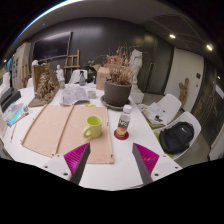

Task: Pour water

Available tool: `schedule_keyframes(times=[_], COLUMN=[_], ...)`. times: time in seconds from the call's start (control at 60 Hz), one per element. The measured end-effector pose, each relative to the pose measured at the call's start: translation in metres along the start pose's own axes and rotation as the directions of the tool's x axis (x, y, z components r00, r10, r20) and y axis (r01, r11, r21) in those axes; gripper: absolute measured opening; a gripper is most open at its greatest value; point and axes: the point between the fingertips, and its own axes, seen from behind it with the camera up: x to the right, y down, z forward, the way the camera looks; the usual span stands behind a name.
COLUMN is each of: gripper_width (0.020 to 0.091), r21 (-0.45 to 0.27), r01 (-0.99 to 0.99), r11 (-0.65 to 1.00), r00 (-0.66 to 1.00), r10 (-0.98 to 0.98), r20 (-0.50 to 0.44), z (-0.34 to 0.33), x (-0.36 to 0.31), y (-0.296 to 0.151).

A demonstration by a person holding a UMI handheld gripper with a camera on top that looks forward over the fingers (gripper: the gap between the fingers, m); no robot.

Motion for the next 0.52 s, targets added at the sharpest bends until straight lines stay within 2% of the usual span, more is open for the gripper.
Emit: schedule_keyframes(times=[0.333, 0.517], gripper_width=[0.0859, 0.0858], r21=[0.000, 0.036], r01=[-0.051, 0.034], r11=[0.999, 0.999], r00=[0.999, 0.998], r10=[0.051, -0.032], r20=[-0.016, -0.060], z=[-0.048, -0.051], x=[-0.045, -0.047], y=[0.006, -0.002])
